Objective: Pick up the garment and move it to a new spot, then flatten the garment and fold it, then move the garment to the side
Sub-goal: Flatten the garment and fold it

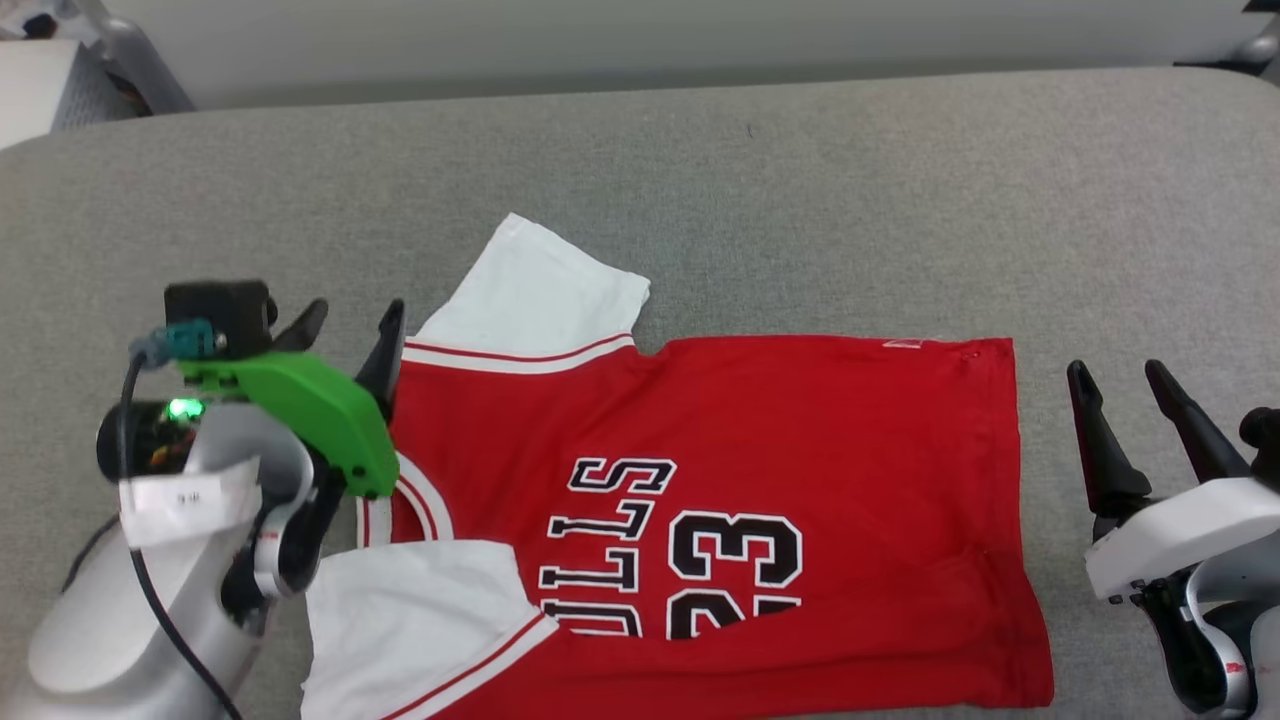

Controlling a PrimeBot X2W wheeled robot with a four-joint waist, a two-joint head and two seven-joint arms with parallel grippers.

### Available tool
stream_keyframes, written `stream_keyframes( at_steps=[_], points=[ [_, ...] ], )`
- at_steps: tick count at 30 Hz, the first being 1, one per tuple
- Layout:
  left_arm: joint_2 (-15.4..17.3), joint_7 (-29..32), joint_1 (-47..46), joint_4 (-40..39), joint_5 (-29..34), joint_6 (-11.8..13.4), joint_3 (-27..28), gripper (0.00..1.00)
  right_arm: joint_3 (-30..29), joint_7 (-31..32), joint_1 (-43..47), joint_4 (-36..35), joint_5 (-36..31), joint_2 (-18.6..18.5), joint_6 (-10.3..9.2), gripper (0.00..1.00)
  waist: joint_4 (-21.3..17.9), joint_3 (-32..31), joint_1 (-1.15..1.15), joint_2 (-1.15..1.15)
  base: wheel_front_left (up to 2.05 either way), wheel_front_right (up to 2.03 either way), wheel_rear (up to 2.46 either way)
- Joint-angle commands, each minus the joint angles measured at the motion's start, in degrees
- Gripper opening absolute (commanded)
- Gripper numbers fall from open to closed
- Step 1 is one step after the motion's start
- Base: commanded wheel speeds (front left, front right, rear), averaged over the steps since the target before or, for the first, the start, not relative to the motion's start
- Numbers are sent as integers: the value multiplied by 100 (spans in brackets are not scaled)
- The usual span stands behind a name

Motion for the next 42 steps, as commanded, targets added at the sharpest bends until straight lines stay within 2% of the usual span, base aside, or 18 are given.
stream_keyframes(
  at_steps=[1,8,14,23,32,33,34,35,42],
  points=[
    [-58,95,-335,104,23,-106,-23,100,-13,-65,-127,-29,-40,41,-5,100,-254,396,0,0,0,0,0],
    [-158,1094,-1750,905,-215,-755,-223,100,113,-234,-456,55,-2,73,-5,100,-570,833,0,0,0,0,0],
    [-189,2067,-2719,1694,-465,-1061,-315,100,243,-410,-704,183,70,102,-5,100,-834,1183,0,0,0,0,0],
    [-231,3208,-3540,2602,-553,-1164,-576,100,342,-639,-986,327,184,91,-5,100,-1094,1695,0,0,0,0,0],
    [-281,4079,-3595,3246,-521,-1098,-961,100,356,-762,-1133,492,261,34,-5,100,-1161,1898,0,0,0,0,0],
    [-297,4212,-3558,3305,-539,-1085,-1011,97,349,-766,-1148,506,278,20,-5,100,-1163,1901,0,0,0,0,0],
    [-308,4286,-3532,3338,-555,-1080,-1038,44,345,-766,-1160,515,295,9,-5,100,-1167,1902,0,0,0,0,0],
    [-324,4335,-3505,3362,-566,-1077,-1064,0,338,-765,-1174,522,317,-7,-5,100,-1169,1906,0,0,0,0,0],
    [-405,4274,-3473,3419,-639,-1050,-1034,0,373,-607,-1257,522,613,-183,-5,100,-1118,1899,0,0,0,0,0]
  ],
)
